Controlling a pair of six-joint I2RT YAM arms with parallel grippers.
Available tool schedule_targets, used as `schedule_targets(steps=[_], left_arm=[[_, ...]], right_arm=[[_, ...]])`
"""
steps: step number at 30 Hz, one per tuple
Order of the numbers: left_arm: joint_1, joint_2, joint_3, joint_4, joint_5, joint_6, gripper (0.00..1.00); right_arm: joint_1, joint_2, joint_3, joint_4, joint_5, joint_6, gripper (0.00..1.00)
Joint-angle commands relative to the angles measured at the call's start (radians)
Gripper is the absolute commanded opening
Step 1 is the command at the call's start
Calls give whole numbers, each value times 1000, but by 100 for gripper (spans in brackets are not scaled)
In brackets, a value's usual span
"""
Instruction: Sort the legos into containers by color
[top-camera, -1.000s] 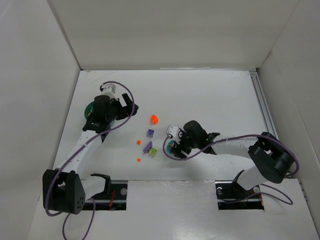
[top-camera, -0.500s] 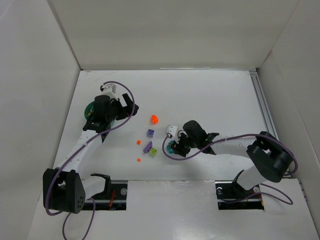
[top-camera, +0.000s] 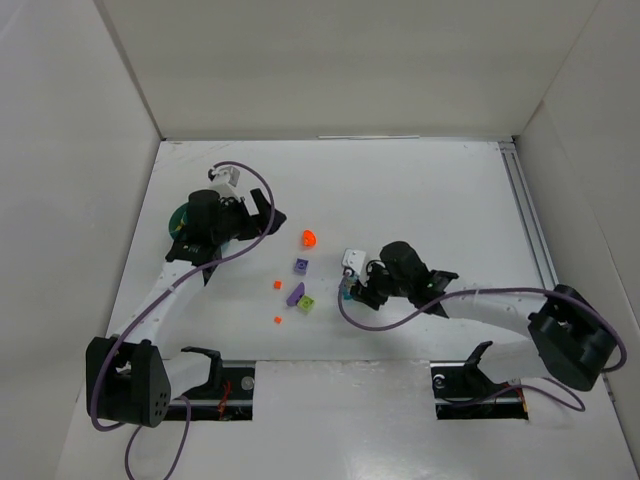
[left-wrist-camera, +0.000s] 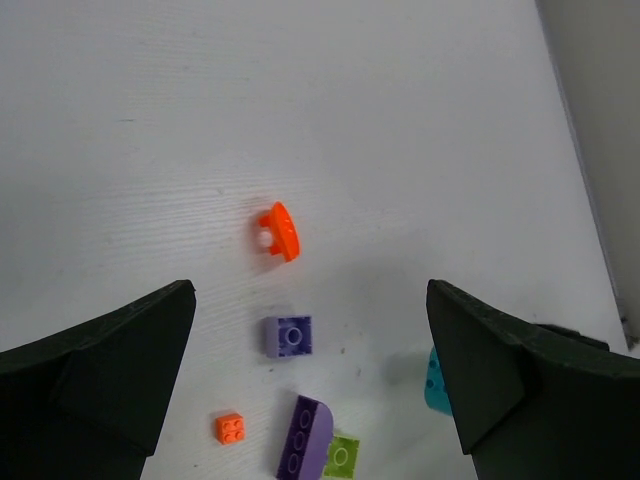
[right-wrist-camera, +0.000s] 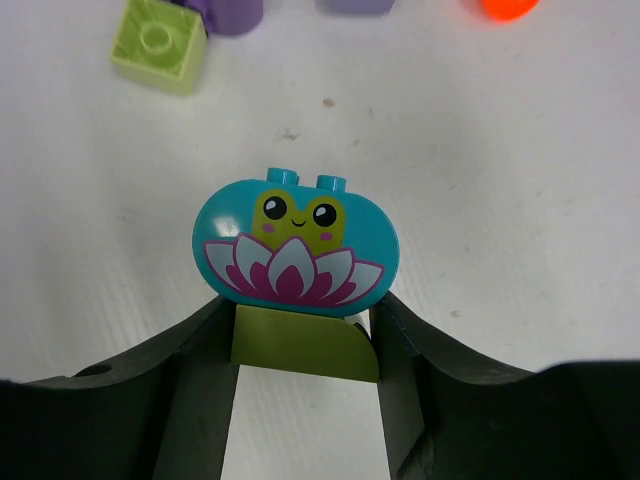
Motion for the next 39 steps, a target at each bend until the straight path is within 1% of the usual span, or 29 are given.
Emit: schedule_targets(steps=[1, 2, 3, 4, 5, 6, 7, 11, 14, 17, 20, 22, 23, 26, 27, 30, 31, 33, 34, 37, 39], left_arm=[[-11, -28, -31, 137, 304, 24, 100], [-11, -28, -43, 210, 374, 1, 100], [-23, -28, -63, 243, 428, -13, 100], [-47, -28, -75, 282, 472, -36, 100], [-66, -28, -86, 360, 529, -60, 100], [-89, -19, -86, 390, 549, -80, 100], [-139, -8, -95, 399, 562, -93, 100], [-251, 37, -59, 399, 536, -93, 100], [-303, 73, -35, 399, 522, -93, 100], [-337, 126, 0, 361, 482, -82, 100], [-376, 169, 26, 361, 482, -73, 100], [-387, 179, 38, 352, 450, -73, 100], [-397, 191, 38, 352, 450, -73, 97], [-416, 203, 58, 361, 468, -73, 85], [-416, 214, 58, 361, 468, -73, 74], [-416, 214, 58, 361, 488, -73, 54], [-416, 214, 58, 361, 488, -73, 41], [-416, 214, 58, 361, 488, -73, 27], [-416, 205, 58, 361, 488, -73, 17], [-416, 194, 58, 349, 477, -73, 3], [-404, 182, 58, 334, 461, -73, 0]], right_arm=[[9, -109, -3, 37, -31, -37, 41], [9, -131, -3, 37, -40, -51, 41], [9, -152, -3, 37, -40, -51, 41], [9, -190, -3, 37, -40, -62, 41], [9, -210, 6, 37, -40, -62, 41], [9, -229, 6, 37, -40, -62, 41], [9, -258, 20, 37, -40, -71, 41], [9, -293, 48, 37, -49, -91, 41], [9, -293, 75, 37, -58, -102, 41], [9, -293, 97, 37, -58, -102, 41], [9, -293, 108, 46, -67, -111, 41], [9, -293, 117, 46, -68, -111, 41], [18, -293, 117, 46, -68, -111, 41], [18, -275, 117, 46, -68, -120, 41], [18, -275, 117, 46, -58, -120, 41], [18, -266, 117, 46, -49, -120, 41], [18, -266, 117, 46, -49, -120, 41], [18, -255, 117, 46, -40, -120, 41], [18, -255, 117, 46, -40, -120, 41], [18, -246, 108, 46, -40, -109, 41], [18, -237, 94, 46, -40, -99, 41]])
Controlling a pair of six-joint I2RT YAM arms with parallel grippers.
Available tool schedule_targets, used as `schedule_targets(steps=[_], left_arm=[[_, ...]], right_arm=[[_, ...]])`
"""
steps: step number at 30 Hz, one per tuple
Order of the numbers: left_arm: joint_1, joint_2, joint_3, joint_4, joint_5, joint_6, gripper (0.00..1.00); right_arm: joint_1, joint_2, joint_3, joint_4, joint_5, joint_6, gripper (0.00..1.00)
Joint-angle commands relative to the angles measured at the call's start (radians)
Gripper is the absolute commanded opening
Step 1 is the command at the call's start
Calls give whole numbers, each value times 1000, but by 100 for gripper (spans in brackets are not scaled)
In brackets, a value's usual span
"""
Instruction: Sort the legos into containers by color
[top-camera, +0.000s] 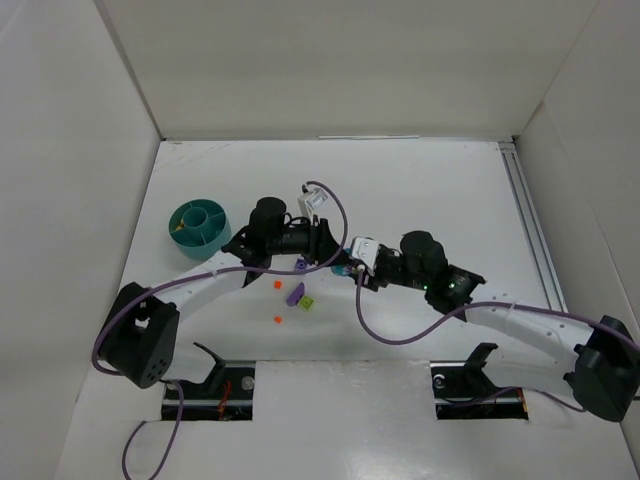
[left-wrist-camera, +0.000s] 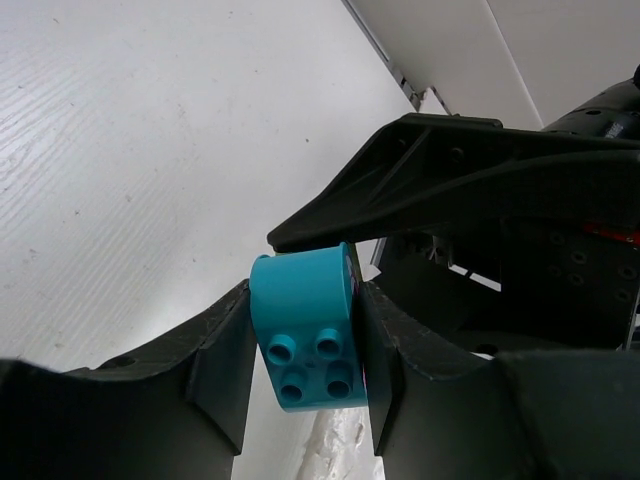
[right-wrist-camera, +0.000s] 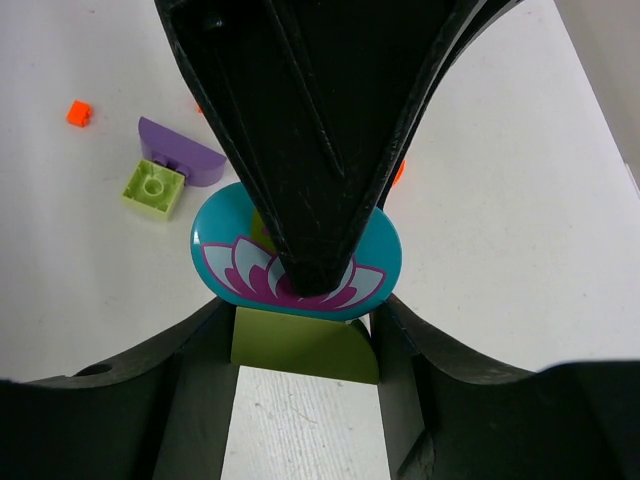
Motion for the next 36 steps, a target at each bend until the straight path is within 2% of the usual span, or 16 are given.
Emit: schedule_targets(steps=[1, 10, 17, 21, 24, 25, 28, 29, 32, 36], left_arm=[[16, -53, 40, 14, 21, 34, 0], [158, -116, 30, -28, -1, 53, 0], [177, -116, 30, -60, -22, 62, 0], [200, -134, 30, -115, -100, 73, 0], [209, -172, 56, -215, -276, 82, 0], [209, -183, 65, -247, -411, 82, 0], [240, -212, 101, -385, -652, 59, 0], [254, -228, 101, -415, -797, 41, 0], [356, -248, 113, -480, -924, 16, 0], [510, -257, 104, -419, -944, 16, 0]], right_arm=[[11, 22, 9, 31, 5, 22, 41], [11, 138, -60, 74, 25, 67, 41], [11, 252, -51, 132, -27, 76, 40], [11, 247, -42, 132, -40, 76, 40], [11, 191, -42, 132, -40, 76, 40], [11, 175, -42, 132, -40, 76, 40], [11, 122, -42, 123, -22, 76, 40], [11, 111, -42, 111, -13, 76, 40], [11, 79, -42, 89, 8, 76, 41], [11, 78, -33, 69, 28, 76, 41]])
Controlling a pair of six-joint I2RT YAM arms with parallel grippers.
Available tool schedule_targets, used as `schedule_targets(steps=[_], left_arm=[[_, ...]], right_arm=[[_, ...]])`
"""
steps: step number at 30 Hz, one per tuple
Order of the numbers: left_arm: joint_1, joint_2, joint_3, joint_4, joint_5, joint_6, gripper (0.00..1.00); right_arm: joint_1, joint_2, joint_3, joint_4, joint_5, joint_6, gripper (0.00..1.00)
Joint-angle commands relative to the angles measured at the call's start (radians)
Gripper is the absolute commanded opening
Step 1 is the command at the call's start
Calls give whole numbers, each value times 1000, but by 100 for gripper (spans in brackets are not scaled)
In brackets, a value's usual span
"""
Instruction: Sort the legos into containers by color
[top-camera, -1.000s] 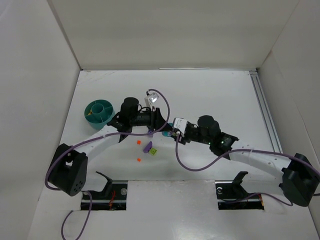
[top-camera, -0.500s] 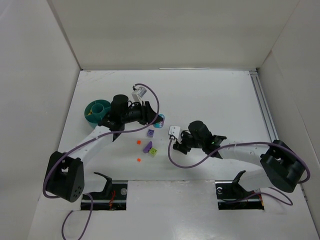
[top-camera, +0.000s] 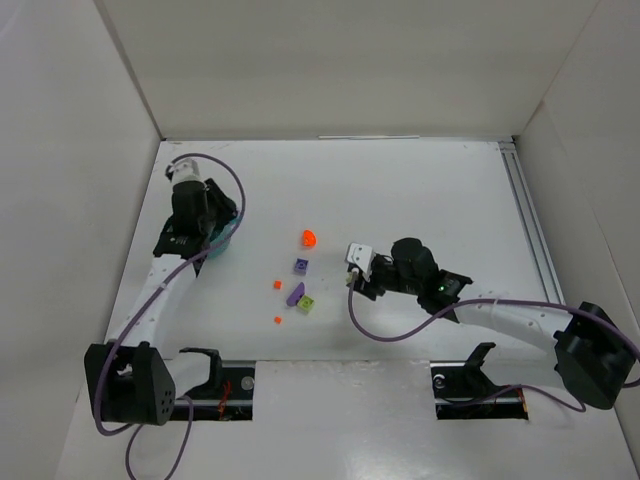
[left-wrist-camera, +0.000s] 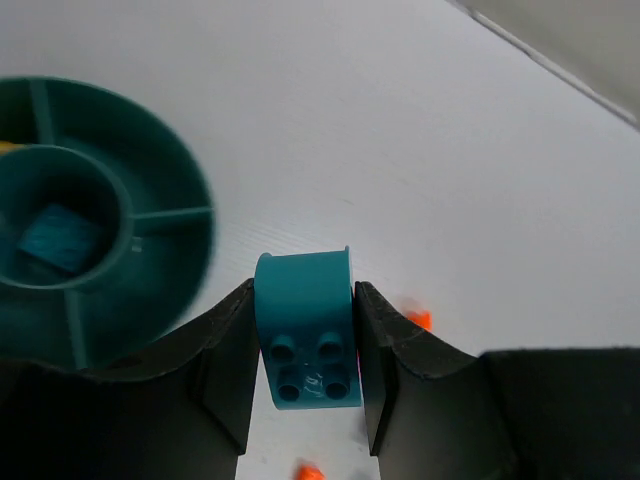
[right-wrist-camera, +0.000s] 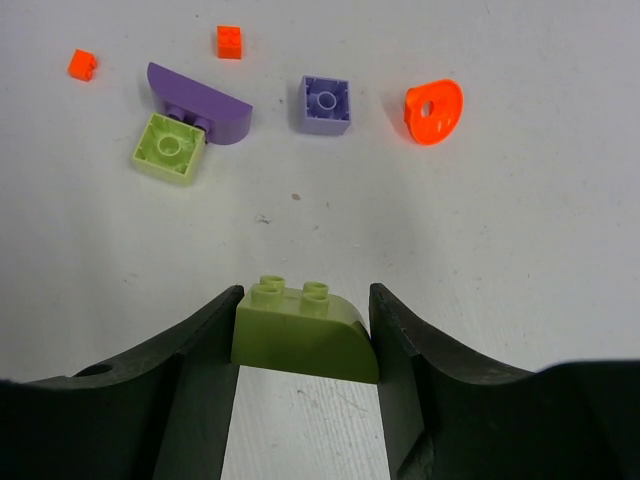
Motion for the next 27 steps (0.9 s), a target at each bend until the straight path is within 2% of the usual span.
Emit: schedule_targets(steps=[1, 5, 7, 15, 21, 27], left_arm=[[91, -31, 29, 11, -148, 0, 0], [114, 37, 87, -6, -307, 0, 0], [114, 49, 87, 49, -382, 0, 0], [114, 38, -75, 309, -610, -80, 0], [114, 28, -158, 489, -664, -83, 0], [102, 78, -167, 540, -691, -65, 0]], right_arm=[[2, -13, 46, -4, 19, 9, 41], [2, -13, 57, -29, 39, -9, 41], [2, -13, 57, -29, 51, -10, 41], [-18, -13, 66, -38, 51, -19, 41], [-38, 17, 75, -38, 22, -28, 41], [-58, 17, 75, -38, -1, -37, 41]])
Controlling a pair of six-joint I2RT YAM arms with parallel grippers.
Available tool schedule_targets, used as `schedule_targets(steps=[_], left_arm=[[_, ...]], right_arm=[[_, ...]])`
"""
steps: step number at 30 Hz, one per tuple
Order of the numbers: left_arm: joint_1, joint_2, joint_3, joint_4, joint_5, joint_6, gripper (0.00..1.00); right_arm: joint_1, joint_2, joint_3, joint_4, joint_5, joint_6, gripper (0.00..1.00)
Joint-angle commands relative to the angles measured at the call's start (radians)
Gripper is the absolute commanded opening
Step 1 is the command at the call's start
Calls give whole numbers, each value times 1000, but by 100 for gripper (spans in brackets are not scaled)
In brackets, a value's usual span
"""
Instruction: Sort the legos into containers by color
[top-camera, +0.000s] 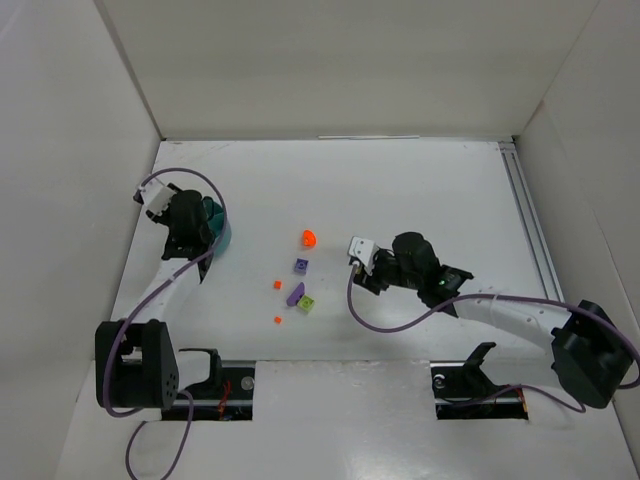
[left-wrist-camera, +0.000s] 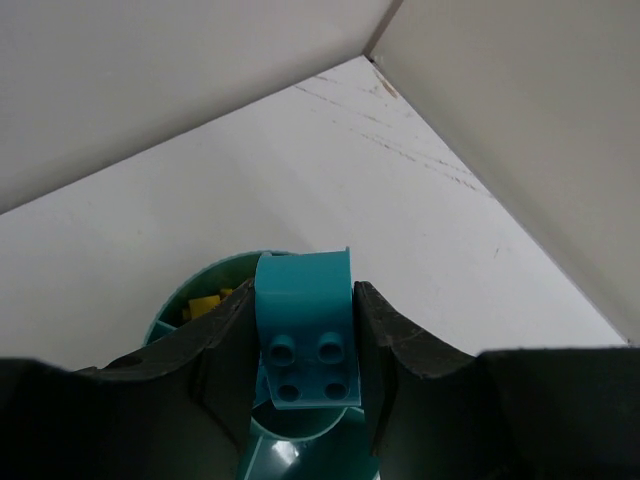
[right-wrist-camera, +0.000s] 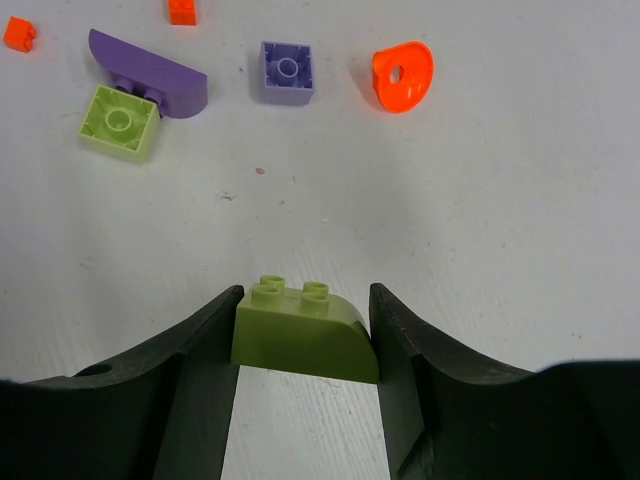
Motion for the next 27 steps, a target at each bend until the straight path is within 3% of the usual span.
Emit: schedule_targets(steps=[1, 7, 21, 25, 27], left_arm=[[-31, 23, -3, 105, -103, 0, 0], [-54, 109, 29, 142, -192, 37, 0], [-72, 195, 57, 142, -220, 30, 0], [-72, 185, 66, 101, -220, 20, 34], [-72, 160, 66, 90, -220, 20, 40]], right_arm=[[-10, -2, 46, 16, -28, -10, 41], [-30, -22, 26, 16, -37, -10, 41], [-80, -63, -13, 16, -57, -10, 41], [-80, -72, -13, 16, -57, -10, 41], [-80, -72, -13, 16, -66, -10, 41]])
